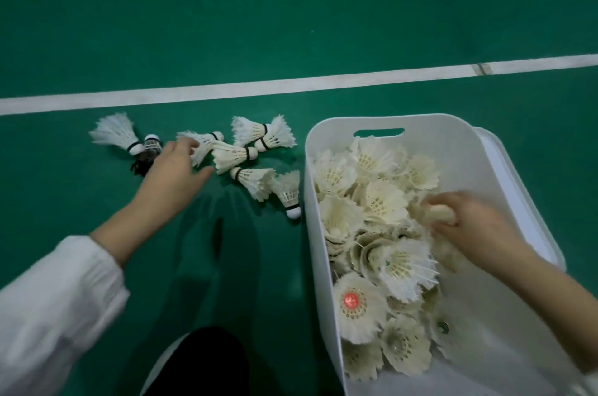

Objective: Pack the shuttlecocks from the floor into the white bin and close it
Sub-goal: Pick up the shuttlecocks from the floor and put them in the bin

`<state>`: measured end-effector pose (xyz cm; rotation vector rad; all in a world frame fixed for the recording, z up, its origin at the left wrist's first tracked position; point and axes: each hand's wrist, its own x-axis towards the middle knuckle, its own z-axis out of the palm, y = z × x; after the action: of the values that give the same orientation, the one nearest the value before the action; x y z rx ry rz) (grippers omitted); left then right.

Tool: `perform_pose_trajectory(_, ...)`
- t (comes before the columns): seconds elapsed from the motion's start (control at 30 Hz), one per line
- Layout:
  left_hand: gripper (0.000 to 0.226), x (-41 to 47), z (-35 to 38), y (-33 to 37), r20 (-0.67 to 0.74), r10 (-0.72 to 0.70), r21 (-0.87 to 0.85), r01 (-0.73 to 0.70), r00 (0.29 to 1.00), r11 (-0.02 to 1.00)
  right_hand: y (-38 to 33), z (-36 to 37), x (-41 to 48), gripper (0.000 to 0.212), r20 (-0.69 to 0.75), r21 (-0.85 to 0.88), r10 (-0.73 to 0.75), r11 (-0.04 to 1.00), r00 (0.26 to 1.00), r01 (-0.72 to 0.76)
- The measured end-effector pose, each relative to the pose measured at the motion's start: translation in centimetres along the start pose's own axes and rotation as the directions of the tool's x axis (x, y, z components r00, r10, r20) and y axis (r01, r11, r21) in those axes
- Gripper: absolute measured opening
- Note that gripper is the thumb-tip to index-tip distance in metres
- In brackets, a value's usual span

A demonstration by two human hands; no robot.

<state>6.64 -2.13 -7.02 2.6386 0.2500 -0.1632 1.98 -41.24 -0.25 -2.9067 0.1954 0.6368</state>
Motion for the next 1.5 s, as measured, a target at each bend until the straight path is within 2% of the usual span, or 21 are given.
perform_pose_trajectory(0.07, 0.054, 1.1, 0.7, -0.4, -0.011, -0.049, -0.026, 0.048, 0.999, 0.998, -1.9, -2.5, -1.2, 0.026, -0.147, 0.033, -0.108, 0.993, 0.983, 0.114)
perform_pose_trajectory(0.17, 0.046, 2.4, 1.9, 0.2, 0.085, -0.143, -0.166, 0.155, 0.986, 0.974, -7.0, -6.0, -3.1, 0.014, -0.229, 0.119, -0.323, 0.927, 0.918, 0.356)
perform_pose_trajectory(0.23, 0.04, 2.9, 3.1, 0.7, 0.135, -0.202, -0.245, 0.23, 0.97, 0.942, -11.3, -6.8, -3.9, 0.017, -0.185, 0.15, -0.476, 0.851, 0.86, 0.504)
perform_pose_trajectory(0.3, 0.033, 3.2, 4.4, 0.6, 0.091, -0.234, -0.353, 0.251, 0.968, 0.901, -15.4, -5.2, -3.8, 0.022, -0.112, 0.167, -0.587, 0.784, 0.802, 0.597)
perform_pose_trajectory(0.37, 0.022, 3.2, 4.6, 0.1, 0.034, -0.244, -0.453, 0.232, 0.969, 0.861, -19.1, -1.9, -2.6, 0.023, -0.092, 0.118, -0.701, 0.698, 0.708, 0.706)
perform_pose_trajectory(0.4, 0.016, 2.9, 4.3, -0.3, 0.023, -0.216, -0.483, 0.2, 0.976, 0.852, -20.8, -0.1, -1.9, 0.026, -0.073, 0.093, -0.723, 0.681, 0.687, 0.727)
perform_pose_trajectory(0.53, 0.007, -0.5, 2.2, -1.8, -0.025, -0.018, -0.493, 0.003, 1.0, 0.87, -24.9, 5.6, 0.5, 0.055, 0.062, 0.024, -0.645, 0.764, 0.761, 0.645)
perform_pose_trajectory(0.6, 0.005, -2.9, 1.3, -2.7, -0.071, 0.058, -0.449, -0.084, 0.996, 0.89, -25.7, 7.2, 0.8, 0.061, 0.091, 0.053, -0.626, 0.78, 0.774, 0.624)
perform_pose_trajectory(0.7, 0.003, -5.5, 0.1, -4.0, -0.082, 0.111, -0.46, -0.137, 0.99, 0.877, -25.9, 8.6, 0.7, 0.056, 0.068, 0.109, -0.64, 0.767, 0.765, 0.632)
perform_pose_trajectory(0.83, 0.003, -6.4, -0.6, -4.3, 0.069, 0.26, -0.445, -0.204, 0.963, 0.872, -25.9, 9.5, 0.2, 0.056, 0.04, 0.18, -0.657, 0.746, 0.753, 0.641)
perform_pose_trajectory(0.9, 0.017, -5.5, -1.2, -4.3, 0.104, 0.336, -0.431, -0.262, 0.936, 0.863, -26.0, 9.3, 0.3, 0.042, 0.059, 0.134, -0.617, 0.784, 0.785, 0.606)
perform_pose_trajectory(0.93, 0.021, -4.6, -1.5, -4.5, 0.076, 0.352, -0.424, -0.289, 0.933, 0.858, -26.0, 9.0, 0.4, 0.033, 0.06, 0.094, -0.586, 0.809, 0.808, 0.58)
perform_pose_trajectory(0.97, 0.023, -3.4, -1.9, -4.9, 0.018, 0.319, -0.423, -0.282, 0.948, 0.861, -26.0, 8.9, 0.5, 0.028, 0.058, 0.063, -0.556, 0.831, 0.829, 0.552)
perform_pose_trajectory(1.03, 0.029, -0.8, -2.6, -6.8, -0.139, 0.094, -0.417, -0.144, 0.986, 0.898, -25.9, 8.6, 0.6, 0.024, 0.06, 0.048, -0.522, 0.853, 0.851, 0.52)
perform_pose_trajectory(1.07, 0.038, 0.5, -2.6, -8.2, -0.193, -0.021, -0.371, -0.053, 0.981, 0.927, -25.8, 8.6, 0.6, 0.023, 0.061, 0.053, -0.524, 0.852, 0.849, 0.522)
perform_pose_trajectory(1.13, 0.058, 2.1, -2.0, -10.8, -0.146, -0.131, -0.218, 0.097, 0.981, 0.971, -25.7, 8.5, 0.3, 0.024, 0.068, 0.065, -0.536, 0.844, 0.842, 0.532)
perform_pose_trajectory(1.2, 0.064, 2.9, -0.7, -12.3, -0.038, -0.104, -0.133, 0.098, 0.994, 0.986, -25.5, 8.1, 0.2, 0.025, 0.053, 0.092, -0.536, 0.843, 0.843, 0.53)
perform_pose_trajectory(1.27, 0.057, 3.1, 0.7, -12.7, -0.023, -0.057, -0.181, 0.052, 0.998, 0.982, -25.1, 7.2, 0.2, 0.023, 0.023, 0.12, -0.502, 0.86, 0.865, 0.496)
perform_pose_trajectory(1.37, 0.036, 3.2, 1.6, -12.1, -0.162, -0.129, -0.302, 0.076, 0.978, 0.95, -24.1, 5.6, 0.6, 0.021, -0.013, 0.088, -0.448, 0.89, 0.894, 0.447)
perform_pose_trajectory(1.5, 0.016, 2.7, 0.9, -12.2, -0.273, -0.18, -0.341, 0.08, 0.945, 0.937, -23.4, 4.9, 0.8, 0.022, -0.025, 0.066, -0.429, 0.901, 0.903, 0.429)
